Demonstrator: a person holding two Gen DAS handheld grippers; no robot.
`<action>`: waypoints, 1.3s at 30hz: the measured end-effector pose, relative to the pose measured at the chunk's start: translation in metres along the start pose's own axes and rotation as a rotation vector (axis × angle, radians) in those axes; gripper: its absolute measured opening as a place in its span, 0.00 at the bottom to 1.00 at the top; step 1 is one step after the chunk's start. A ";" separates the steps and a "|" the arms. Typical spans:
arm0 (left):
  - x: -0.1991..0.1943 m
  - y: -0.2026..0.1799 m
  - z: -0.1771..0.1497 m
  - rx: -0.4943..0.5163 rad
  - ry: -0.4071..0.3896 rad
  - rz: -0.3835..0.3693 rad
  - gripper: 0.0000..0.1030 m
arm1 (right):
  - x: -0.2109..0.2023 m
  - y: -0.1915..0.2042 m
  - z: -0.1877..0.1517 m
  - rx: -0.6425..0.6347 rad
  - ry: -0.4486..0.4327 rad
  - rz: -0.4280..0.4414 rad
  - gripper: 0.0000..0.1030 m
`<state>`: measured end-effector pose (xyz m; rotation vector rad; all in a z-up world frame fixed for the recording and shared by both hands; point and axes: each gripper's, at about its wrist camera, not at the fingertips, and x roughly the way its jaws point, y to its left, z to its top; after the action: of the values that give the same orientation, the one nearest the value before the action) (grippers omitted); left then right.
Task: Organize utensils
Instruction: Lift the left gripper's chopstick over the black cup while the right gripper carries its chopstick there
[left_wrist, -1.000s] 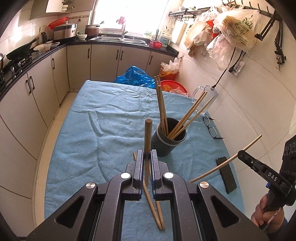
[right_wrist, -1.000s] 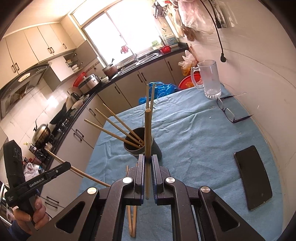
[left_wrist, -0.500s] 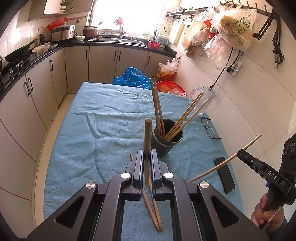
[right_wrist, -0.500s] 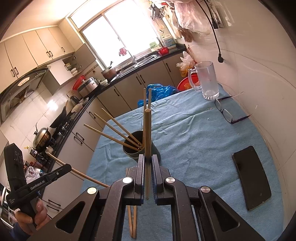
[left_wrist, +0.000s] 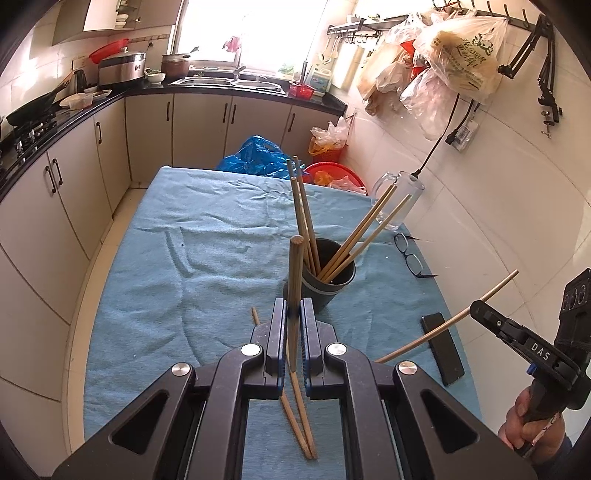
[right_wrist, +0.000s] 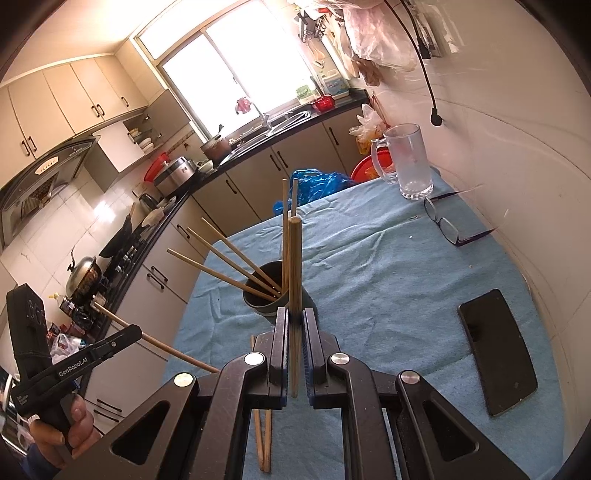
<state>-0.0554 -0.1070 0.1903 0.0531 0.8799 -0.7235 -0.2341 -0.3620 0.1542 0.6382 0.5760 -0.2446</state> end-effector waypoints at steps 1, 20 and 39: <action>0.000 -0.001 0.000 0.000 0.000 -0.001 0.06 | 0.000 0.000 0.000 0.001 0.000 0.000 0.07; -0.012 -0.020 0.037 0.040 -0.064 -0.026 0.06 | -0.014 0.001 0.023 0.017 -0.047 0.015 0.07; -0.002 -0.040 0.104 0.073 -0.148 -0.018 0.06 | 0.005 0.028 0.100 0.002 -0.126 0.051 0.07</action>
<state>-0.0090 -0.1703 0.2687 0.0559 0.7135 -0.7669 -0.1758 -0.4025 0.2309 0.6341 0.4383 -0.2362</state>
